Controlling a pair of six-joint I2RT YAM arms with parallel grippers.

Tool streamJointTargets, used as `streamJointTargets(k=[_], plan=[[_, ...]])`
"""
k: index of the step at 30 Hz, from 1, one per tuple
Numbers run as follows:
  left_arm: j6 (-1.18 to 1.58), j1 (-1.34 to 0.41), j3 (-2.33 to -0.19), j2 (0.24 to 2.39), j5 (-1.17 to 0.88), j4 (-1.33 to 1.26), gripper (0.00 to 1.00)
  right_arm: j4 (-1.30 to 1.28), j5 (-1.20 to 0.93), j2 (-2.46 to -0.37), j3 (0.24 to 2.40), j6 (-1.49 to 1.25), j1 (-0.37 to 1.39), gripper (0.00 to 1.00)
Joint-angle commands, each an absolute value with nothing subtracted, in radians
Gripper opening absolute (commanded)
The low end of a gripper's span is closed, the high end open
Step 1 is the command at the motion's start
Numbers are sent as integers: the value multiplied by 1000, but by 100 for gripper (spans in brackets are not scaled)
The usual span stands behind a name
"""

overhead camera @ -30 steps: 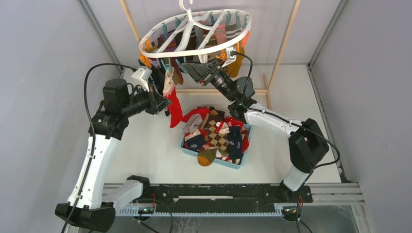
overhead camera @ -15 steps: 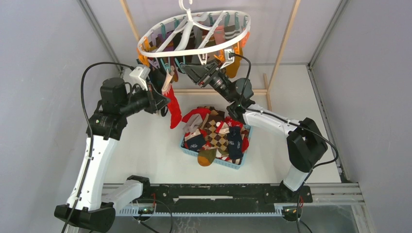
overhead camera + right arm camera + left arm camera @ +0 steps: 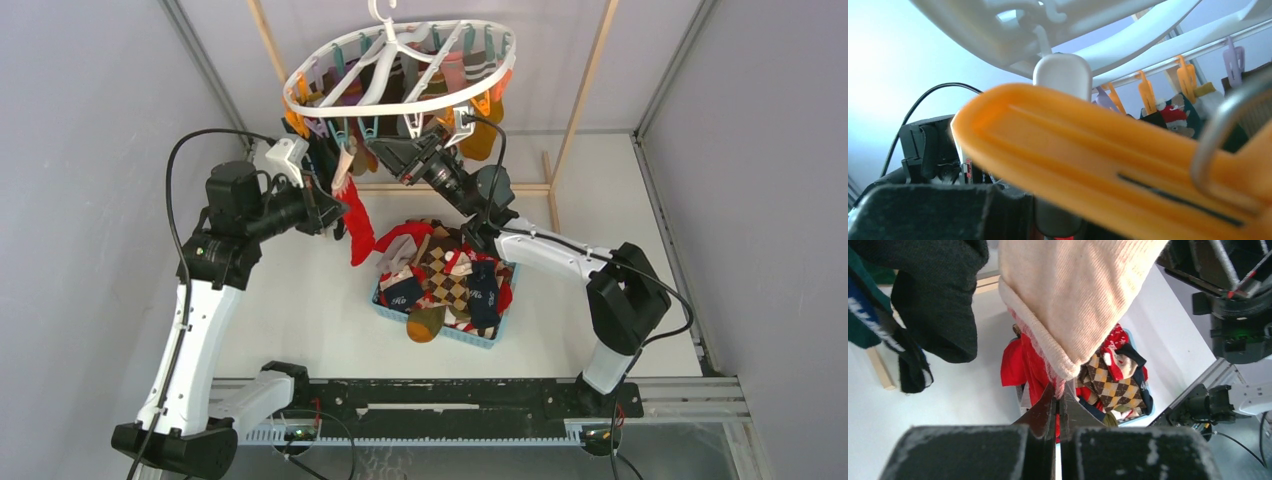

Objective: Clip the socks to the hanger
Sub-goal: Open the clamp at the hanger.

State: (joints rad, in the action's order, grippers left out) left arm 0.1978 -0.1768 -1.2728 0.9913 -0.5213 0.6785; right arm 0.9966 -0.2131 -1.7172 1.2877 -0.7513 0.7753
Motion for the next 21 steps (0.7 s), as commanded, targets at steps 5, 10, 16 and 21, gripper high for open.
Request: streamJointTargets(k=[5,10,16,21], plan=[[108,-168,-1353,968,-239,711,54,876,-104,-1603,1314,-531,821,1],[109,-134,-1417,990,-328,773,71,774,-61,-1613,1363,-449,858,0],[135,-127,-1506,974,-460,816,83,672,-2,-1640,1451,-305,925,0],[228,-127,-1602,1013,-535,789,84,629,53,-1671,1508,-220,963,0]])
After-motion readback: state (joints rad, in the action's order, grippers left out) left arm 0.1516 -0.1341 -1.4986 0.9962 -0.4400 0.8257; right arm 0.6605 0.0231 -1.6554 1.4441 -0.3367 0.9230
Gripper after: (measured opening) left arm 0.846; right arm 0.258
